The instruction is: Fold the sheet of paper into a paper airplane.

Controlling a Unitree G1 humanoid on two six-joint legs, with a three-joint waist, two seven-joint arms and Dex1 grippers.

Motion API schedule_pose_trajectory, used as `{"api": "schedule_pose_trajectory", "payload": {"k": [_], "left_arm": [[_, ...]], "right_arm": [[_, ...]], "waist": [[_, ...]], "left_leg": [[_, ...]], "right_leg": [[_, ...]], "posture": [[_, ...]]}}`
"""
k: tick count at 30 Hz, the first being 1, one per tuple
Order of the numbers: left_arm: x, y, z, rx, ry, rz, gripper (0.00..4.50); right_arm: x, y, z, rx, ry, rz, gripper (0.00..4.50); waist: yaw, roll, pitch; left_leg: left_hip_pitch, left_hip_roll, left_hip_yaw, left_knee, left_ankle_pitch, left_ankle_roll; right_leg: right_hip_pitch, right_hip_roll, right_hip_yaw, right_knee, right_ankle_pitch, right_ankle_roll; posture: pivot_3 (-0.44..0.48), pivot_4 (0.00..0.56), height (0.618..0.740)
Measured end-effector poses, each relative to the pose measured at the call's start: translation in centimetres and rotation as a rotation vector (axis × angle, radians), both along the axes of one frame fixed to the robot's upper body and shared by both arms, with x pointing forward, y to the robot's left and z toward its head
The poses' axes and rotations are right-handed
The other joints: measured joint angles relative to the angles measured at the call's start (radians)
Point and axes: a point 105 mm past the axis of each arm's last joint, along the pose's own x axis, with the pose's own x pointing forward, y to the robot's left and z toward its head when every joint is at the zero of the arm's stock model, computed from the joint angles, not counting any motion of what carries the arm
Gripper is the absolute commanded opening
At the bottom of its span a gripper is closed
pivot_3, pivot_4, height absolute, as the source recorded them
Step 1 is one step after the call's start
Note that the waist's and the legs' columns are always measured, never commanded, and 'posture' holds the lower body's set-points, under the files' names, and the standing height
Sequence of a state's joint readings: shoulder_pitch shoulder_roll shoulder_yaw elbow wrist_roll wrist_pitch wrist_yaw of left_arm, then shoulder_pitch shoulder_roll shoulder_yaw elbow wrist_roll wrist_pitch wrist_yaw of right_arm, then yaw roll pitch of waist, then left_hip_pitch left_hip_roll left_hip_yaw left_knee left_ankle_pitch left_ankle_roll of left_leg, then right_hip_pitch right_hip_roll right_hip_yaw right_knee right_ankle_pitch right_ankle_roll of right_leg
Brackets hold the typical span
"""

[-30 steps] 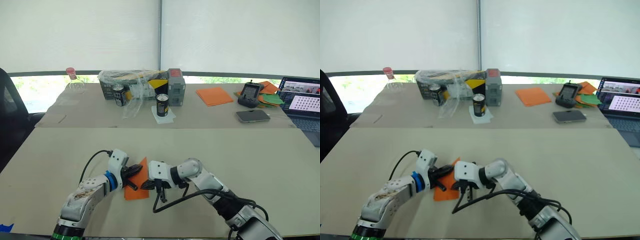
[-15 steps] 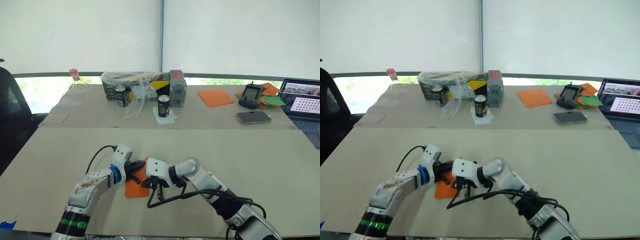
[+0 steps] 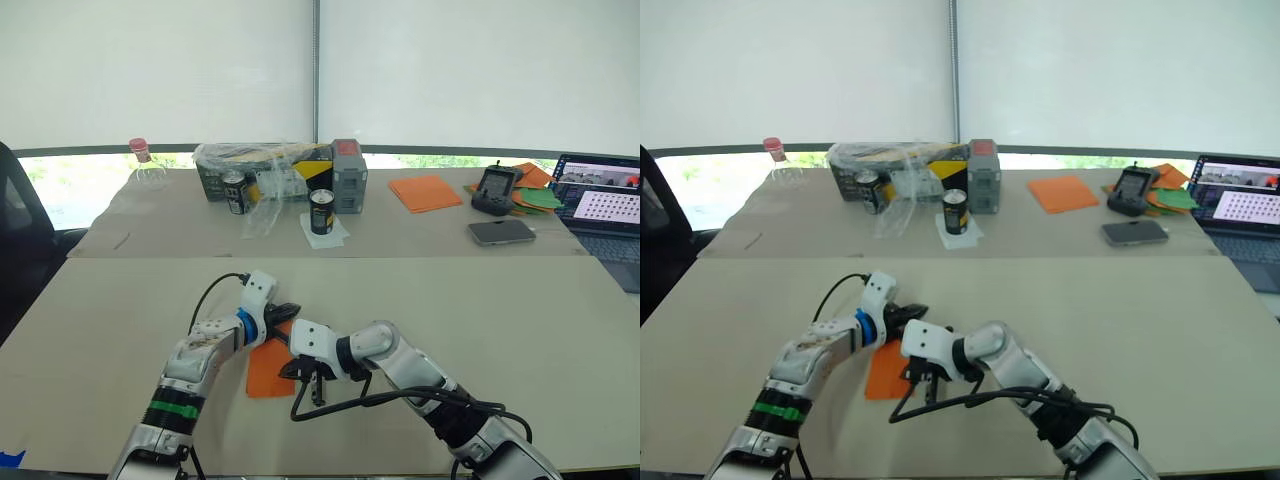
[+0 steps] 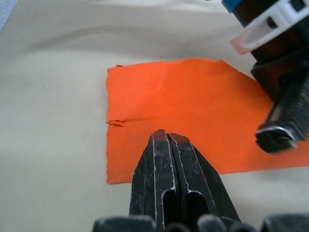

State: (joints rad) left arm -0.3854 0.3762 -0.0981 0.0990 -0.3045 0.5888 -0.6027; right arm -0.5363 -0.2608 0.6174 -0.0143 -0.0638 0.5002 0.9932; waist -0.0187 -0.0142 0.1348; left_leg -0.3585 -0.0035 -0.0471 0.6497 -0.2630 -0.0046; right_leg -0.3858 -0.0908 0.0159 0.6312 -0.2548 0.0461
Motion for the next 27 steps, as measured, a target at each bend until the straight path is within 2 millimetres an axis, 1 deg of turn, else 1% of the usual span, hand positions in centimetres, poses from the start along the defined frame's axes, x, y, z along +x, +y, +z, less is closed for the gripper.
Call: {"api": "schedule_pose_trajectory", "payload": {"k": [3, 5, 9, 13, 17, 19, 22, 27], "left_arm": [[-1.6, 1.3, -0.4, 0.043, -0.013, -0.007, 0.02], [-2.2, 1.9, -0.5, 0.055, -0.019, 0.000, 0.02], [-3.4, 2.6, -0.8, 0.052, -0.016, 0.028, 0.02], [-5.5, 3.4, -1.3, 0.147, -0.044, 0.021, 0.02], [-6.8, 4.3, -1.5, 0.175, -0.049, 0.051, 0.02], [-7.4, 5.4, -1.4, 0.202, -0.050, 0.067, 0.02], [-8.2, 6.5, -1.4, 0.206, -0.035, 0.087, 0.02], [-9.1, 7.4, -1.4, 0.124, 0.013, 0.123, 0.02]], "right_arm": [[0.0, 0.1, 0.0, -0.002, -0.001, 0.004, 0.00], [0.0, 0.1, 0.0, -0.002, -0.001, 0.004, 0.00], [0.0, 0.1, -0.1, -0.005, 0.001, 0.003, 0.00], [-0.2, 0.3, -0.2, -0.010, 0.003, 0.021, 0.00], [-0.4, 0.4, -0.3, -0.016, 0.003, 0.034, 0.00], [-0.4, 0.5, -0.3, -0.018, 0.001, 0.040, 0.00], [-0.3, 0.5, -0.3, -0.020, 0.004, 0.038, 0.00], [-0.2, 0.4, -0.3, -0.020, 0.007, 0.037, 0.00]], "waist": [[-0.003, 0.000, 0.000], [-0.002, 0.000, 0.000], [0.000, 0.000, -0.001], [-0.009, 0.002, -0.003], [-0.016, 0.006, -0.006], [-0.024, 0.006, -0.006], [-0.027, 0.007, -0.007], [-0.026, 0.007, -0.007]], "left_leg": [[0.000, 0.000, 0.000, -0.002, 0.000, 0.000], [0.001, 0.000, 0.000, -0.002, 0.000, 0.000], [0.003, 0.001, 0.000, -0.003, 0.000, 0.000], [0.004, 0.001, 0.001, -0.007, 0.000, 0.000], [0.004, 0.001, 0.002, -0.007, -0.001, 0.001], [0.005, 0.002, 0.002, -0.007, -0.001, 0.001], [0.006, 0.002, 0.002, -0.007, -0.001, 0.001], [0.005, 0.003, 0.001, -0.007, -0.001, 0.001]], "right_leg": [[0.000, 0.000, 0.000, 0.000, 0.000, 0.000], [0.000, 0.000, 0.001, -0.001, 0.000, 0.000], [0.001, 0.000, 0.000, -0.001, 0.000, 0.000], [0.001, 0.000, 0.002, -0.001, -0.001, -0.001], [0.000, 0.000, 0.002, -0.002, -0.001, -0.002], [0.001, 0.000, 0.002, -0.002, -0.002, -0.002], [0.001, 0.000, 0.001, -0.001, -0.003, -0.004], [0.000, 0.001, 0.001, -0.001, -0.003, -0.004]], "posture": [[0.000, 0.150, 0.740], [0.000, 0.150, 0.740], [0.000, 0.150, 0.740], [0.000, 0.150, 0.740], [0.000, 0.150, 0.740], [0.000, 0.150, 0.740], [0.000, 0.150, 0.740], [0.000, 0.150, 0.740]]}}
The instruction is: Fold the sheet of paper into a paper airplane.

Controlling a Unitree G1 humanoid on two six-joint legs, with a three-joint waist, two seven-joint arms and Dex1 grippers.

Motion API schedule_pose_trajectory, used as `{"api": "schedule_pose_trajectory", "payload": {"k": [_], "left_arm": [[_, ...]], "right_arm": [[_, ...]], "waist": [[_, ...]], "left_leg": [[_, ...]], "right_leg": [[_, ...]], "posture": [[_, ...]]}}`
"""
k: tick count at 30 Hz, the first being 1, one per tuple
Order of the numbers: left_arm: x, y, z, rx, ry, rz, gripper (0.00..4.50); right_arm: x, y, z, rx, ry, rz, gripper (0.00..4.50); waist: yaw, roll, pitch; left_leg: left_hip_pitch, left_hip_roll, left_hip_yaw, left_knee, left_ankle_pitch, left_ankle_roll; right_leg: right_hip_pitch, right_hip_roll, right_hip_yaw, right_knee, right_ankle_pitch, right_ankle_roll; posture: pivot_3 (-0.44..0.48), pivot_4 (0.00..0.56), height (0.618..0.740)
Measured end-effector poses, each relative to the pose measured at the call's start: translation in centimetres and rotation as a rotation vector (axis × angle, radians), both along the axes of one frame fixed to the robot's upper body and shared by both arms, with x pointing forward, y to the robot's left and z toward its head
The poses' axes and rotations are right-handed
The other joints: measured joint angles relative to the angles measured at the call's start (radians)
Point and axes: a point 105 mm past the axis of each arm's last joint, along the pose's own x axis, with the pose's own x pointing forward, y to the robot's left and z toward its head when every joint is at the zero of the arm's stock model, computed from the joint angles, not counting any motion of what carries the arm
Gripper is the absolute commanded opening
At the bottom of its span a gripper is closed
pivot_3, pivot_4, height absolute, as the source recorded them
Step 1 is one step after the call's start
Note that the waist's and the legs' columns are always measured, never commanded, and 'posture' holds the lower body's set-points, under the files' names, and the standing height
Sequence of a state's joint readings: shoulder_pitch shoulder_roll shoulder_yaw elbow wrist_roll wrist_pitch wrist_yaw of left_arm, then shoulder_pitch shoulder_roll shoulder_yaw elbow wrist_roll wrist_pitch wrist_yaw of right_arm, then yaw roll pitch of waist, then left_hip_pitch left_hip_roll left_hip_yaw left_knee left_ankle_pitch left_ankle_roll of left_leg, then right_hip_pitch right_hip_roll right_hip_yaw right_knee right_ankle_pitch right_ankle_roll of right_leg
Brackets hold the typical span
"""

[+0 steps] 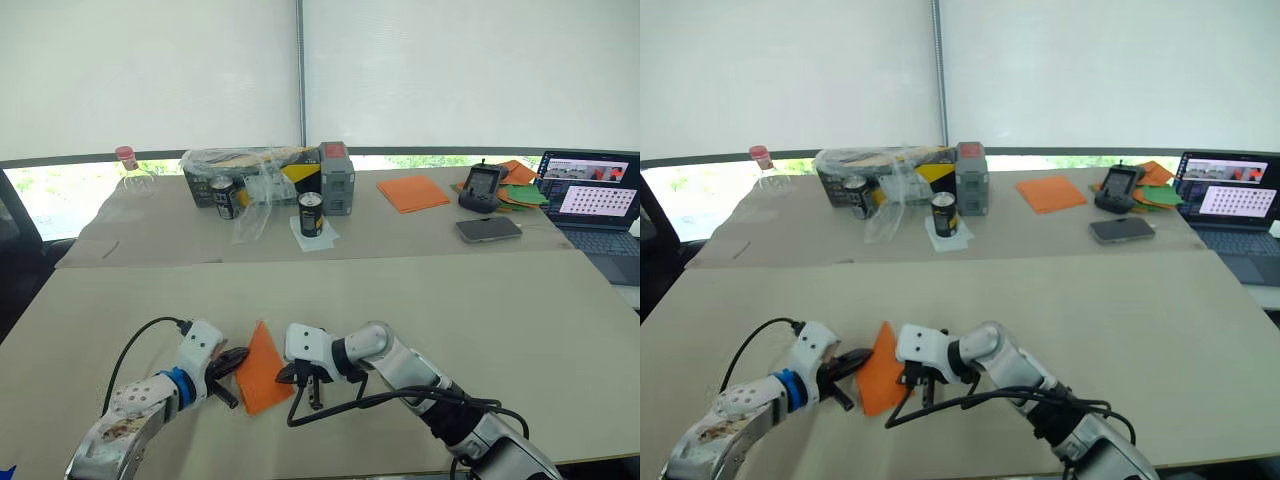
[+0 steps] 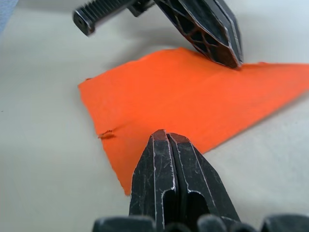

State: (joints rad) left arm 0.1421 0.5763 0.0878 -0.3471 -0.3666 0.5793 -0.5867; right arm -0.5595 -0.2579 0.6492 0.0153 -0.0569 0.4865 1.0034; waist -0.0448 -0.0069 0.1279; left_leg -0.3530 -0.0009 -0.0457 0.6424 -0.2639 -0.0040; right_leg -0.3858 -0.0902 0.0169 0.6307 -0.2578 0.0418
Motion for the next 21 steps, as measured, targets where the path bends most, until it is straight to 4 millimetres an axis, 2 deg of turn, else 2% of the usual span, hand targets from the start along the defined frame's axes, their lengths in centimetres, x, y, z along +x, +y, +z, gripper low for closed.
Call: {"api": "schedule_pose_trajectory", "payload": {"k": [5, 14, 18, 21], "left_arm": [[-1.0, 0.7, 0.4, -0.103, 0.036, 0.001, 0.02], [-1.8, 1.5, 0.7, -0.122, 0.052, -0.044, 0.02], [-0.3, 2.6, 2.0, -0.139, -0.016, 0.001, 0.02], [1.4, 2.7, 3.8, -0.183, -0.101, 0.025, 0.02]], "right_arm": [[0.2, 0.0, 0.1, -0.006, 0.000, 0.010, 0.00], [0.3, 0.1, 0.1, -0.003, -0.005, 0.024, 0.00], [0.4, 0.1, 0.1, -0.001, -0.004, 0.023, 0.00], [0.4, 0.2, 0.1, 0.002, -0.002, 0.022, 0.00]], "waist": [[0.001, -0.001, 0.000], [0.002, -0.002, 0.001], [0.003, -0.002, 0.001], [0.004, -0.003, 0.001]], "left_leg": [[-0.001, 0.000, 0.000, 0.000, 0.000, 0.000], [-0.001, 0.000, -0.001, 0.000, 0.000, 0.000], [-0.001, 0.000, -0.002, 0.000, 0.000, 0.000], [-0.001, 0.000, -0.002, 0.000, 0.000, 0.000]], "right_leg": [[-0.001, 0.000, 0.000, 0.000, 0.000, 0.000], [-0.001, 0.000, -0.001, 0.000, -0.001, -0.002], [-0.001, 0.000, -0.002, 0.001, -0.001, -0.003], [-0.001, 0.000, -0.002, 0.001, -0.001, -0.003]], "posture": [[0.000, 0.150, 0.740], [0.000, 0.150, 0.740], [0.000, 0.150, 0.740], [0.000, 0.150, 0.740]]}}
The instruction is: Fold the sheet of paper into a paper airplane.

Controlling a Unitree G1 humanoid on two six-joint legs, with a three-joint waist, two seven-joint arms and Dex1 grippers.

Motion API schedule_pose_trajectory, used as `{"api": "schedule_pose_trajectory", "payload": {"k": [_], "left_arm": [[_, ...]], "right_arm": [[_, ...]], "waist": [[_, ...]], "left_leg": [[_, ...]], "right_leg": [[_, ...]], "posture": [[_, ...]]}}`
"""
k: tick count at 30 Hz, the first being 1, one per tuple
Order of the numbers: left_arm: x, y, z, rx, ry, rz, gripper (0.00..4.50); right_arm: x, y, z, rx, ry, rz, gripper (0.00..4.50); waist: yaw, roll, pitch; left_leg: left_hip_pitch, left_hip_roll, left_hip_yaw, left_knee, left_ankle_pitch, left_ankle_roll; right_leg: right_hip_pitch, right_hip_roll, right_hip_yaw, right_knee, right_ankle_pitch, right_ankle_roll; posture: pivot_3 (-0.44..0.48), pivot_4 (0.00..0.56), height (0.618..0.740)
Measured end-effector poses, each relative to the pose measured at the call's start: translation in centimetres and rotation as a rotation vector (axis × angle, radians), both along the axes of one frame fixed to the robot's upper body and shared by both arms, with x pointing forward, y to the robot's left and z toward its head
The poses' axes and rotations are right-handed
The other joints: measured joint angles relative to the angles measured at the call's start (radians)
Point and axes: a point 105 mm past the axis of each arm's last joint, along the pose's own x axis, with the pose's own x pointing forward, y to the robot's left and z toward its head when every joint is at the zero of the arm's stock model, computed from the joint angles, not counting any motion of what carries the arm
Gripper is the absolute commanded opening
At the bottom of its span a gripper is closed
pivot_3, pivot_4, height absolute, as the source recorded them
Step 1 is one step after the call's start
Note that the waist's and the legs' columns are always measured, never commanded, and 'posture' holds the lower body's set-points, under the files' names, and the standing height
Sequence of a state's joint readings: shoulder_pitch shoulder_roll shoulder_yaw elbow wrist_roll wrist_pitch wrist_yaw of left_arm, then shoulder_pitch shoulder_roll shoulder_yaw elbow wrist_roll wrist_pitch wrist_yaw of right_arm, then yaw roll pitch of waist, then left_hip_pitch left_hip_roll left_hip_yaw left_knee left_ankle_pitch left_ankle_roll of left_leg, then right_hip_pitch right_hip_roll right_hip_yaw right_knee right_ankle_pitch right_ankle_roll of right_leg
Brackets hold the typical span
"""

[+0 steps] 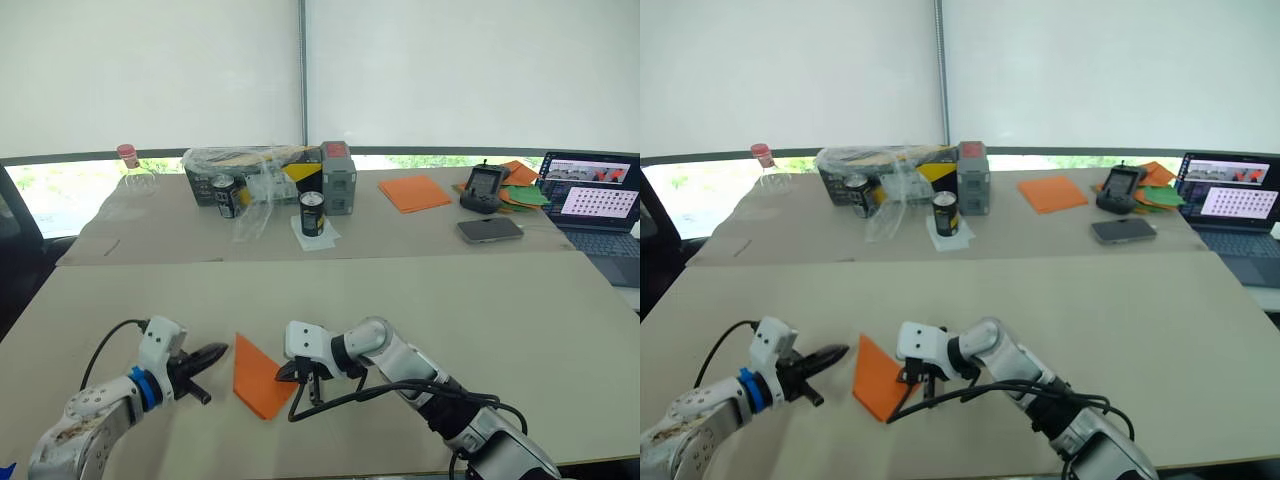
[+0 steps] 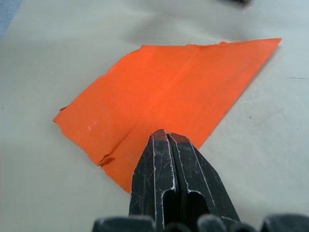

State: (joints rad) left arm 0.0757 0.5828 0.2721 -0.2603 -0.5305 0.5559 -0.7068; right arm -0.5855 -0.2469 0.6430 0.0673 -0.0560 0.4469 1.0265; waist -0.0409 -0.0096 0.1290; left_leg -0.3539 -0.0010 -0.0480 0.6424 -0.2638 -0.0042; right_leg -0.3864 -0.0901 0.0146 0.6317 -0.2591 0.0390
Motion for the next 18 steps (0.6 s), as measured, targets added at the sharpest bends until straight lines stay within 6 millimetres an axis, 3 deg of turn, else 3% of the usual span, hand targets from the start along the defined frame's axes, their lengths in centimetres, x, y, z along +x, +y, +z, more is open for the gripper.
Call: {"api": "schedule_pose_trajectory", "payload": {"k": [5, 13, 18], "left_arm": [[0.7, -0.3, 1.0, -0.013, -0.052, -0.023, 0.02], [-1.6, -1.1, -2.1, 0.057, 0.027, -0.140, 0.02], [-1.9, -2.1, -3.7, 0.107, 0.053, -0.193, 0.02]], "right_arm": [[-0.1, 0.1, 0.0, 0.003, 0.002, 0.004, 0.00], [0.0, 0.0, 0.0, 0.002, 0.002, 0.000, 0.00], [0.0, 0.0, 0.0, 0.001, 0.001, 0.000, 0.00]], "waist": [[-0.004, 0.000, 0.000], [-0.001, 0.000, 0.000], [0.001, 0.000, 0.000]], "left_leg": [[0.000, 0.000, 0.000, -0.001, 0.000, 0.000], [0.000, 0.000, 0.000, -0.001, 0.000, 0.000], [0.000, 0.000, 0.000, -0.001, 0.000, 0.000]], "right_leg": [[0.000, 0.000, 0.000, 0.000, 0.000, 0.000], [-0.001, 0.000, 0.000, 0.000, 0.000, -0.001], [0.000, 0.000, 0.000, 0.000, 0.000, -0.001]], "posture": [[0.000, 0.150, 0.740], [0.000, 0.150, 0.740], [0.000, 0.150, 0.740]]}}
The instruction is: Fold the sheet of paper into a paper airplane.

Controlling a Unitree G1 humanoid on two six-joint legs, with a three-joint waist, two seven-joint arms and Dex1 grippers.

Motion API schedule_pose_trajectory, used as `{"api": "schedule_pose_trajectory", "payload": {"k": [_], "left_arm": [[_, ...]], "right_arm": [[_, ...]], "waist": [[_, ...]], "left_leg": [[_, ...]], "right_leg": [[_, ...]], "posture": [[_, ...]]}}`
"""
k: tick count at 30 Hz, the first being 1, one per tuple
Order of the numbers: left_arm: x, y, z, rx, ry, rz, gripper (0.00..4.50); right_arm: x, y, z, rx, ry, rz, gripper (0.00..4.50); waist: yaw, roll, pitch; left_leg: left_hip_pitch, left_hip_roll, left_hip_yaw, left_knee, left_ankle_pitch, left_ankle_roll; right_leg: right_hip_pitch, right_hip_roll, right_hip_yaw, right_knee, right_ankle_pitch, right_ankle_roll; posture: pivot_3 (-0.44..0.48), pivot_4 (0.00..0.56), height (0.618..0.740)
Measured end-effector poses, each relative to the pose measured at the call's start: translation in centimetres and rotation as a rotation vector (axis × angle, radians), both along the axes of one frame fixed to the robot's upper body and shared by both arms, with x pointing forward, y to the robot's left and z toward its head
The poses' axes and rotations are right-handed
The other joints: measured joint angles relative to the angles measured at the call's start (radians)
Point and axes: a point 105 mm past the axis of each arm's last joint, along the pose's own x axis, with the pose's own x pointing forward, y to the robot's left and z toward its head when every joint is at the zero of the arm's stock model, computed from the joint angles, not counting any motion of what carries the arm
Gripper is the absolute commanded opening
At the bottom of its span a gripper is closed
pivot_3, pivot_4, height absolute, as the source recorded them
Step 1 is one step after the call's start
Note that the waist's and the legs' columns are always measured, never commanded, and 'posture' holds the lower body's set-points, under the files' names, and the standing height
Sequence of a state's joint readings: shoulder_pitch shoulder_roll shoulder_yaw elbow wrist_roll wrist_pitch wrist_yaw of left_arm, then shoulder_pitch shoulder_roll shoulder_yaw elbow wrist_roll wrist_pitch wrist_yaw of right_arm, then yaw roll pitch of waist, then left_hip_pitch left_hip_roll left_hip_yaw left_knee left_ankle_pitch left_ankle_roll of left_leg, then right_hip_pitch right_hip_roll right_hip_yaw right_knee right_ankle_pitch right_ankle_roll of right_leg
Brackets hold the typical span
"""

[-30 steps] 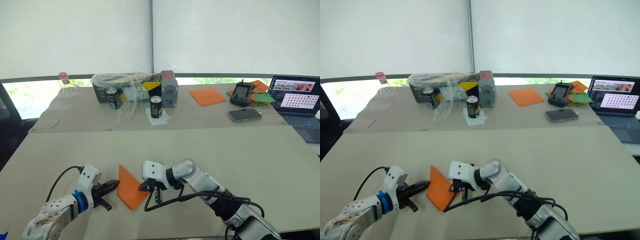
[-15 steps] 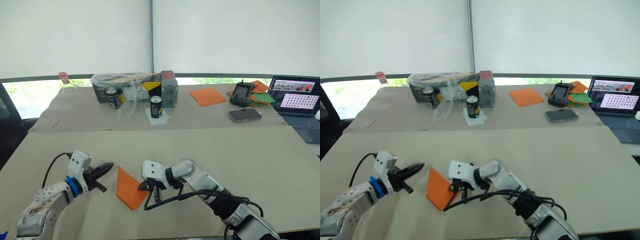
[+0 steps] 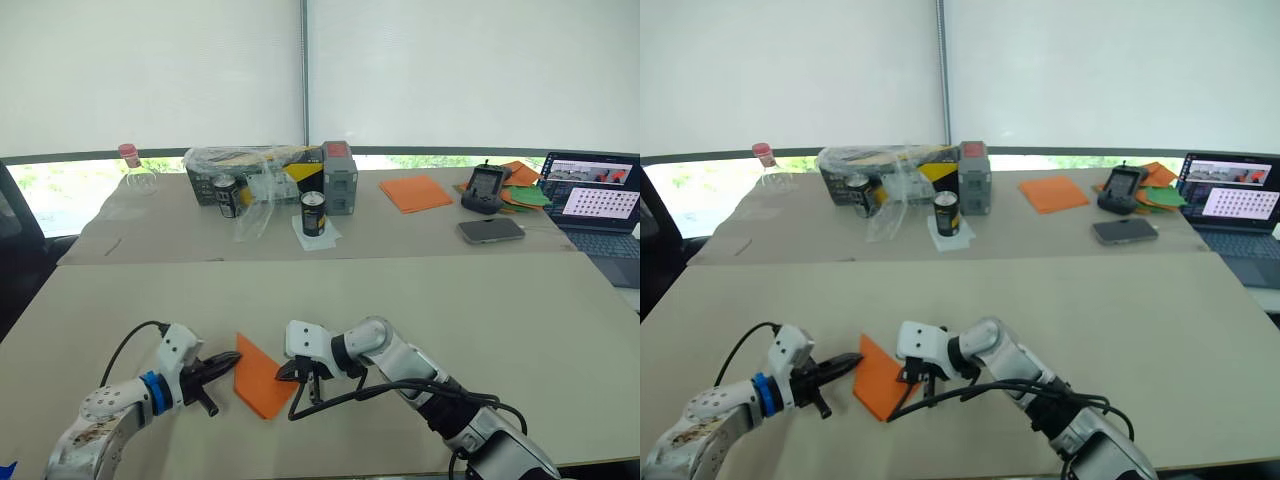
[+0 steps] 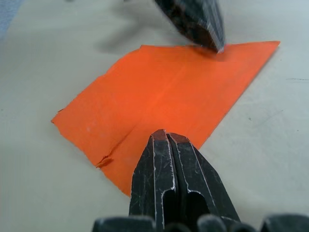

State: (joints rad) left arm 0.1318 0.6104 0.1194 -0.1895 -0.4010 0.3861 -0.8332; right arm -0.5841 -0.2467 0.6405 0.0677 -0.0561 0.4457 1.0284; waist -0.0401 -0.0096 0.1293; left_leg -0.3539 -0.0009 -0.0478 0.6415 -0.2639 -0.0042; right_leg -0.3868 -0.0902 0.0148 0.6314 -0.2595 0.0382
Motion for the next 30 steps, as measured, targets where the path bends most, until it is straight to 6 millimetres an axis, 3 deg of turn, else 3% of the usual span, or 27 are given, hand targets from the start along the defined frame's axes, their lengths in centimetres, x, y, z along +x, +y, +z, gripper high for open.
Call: {"api": "schedule_pose_trajectory", "payload": {"k": [10, 30], "left_arm": [[-1.1, 0.2, -0.4, 0.175, -0.012, -0.134, 0.02], [-4.0, -0.9, -1.1, 0.158, -0.011, -0.253, 0.02]], "right_arm": [[0.0, 0.0, -0.1, -0.002, -0.001, 0.000, 0.00], [0.0, 0.0, -0.1, -0.013, -0.002, 0.009, 0.00]], "waist": [[-0.001, 0.004, -0.001], [-0.001, 0.006, -0.001]], "left_leg": [[0.001, 0.000, 0.000, -0.001, 0.000, 0.000], [0.001, 0.000, 0.000, -0.001, 0.000, 0.000]], "right_leg": [[0.000, 0.000, 0.000, 0.000, 0.000, 0.000], [0.000, 0.000, 0.000, -0.001, -0.001, 0.000]], "posture": [[0.000, 0.150, 0.740], [0.000, 0.150, 0.740]]}}
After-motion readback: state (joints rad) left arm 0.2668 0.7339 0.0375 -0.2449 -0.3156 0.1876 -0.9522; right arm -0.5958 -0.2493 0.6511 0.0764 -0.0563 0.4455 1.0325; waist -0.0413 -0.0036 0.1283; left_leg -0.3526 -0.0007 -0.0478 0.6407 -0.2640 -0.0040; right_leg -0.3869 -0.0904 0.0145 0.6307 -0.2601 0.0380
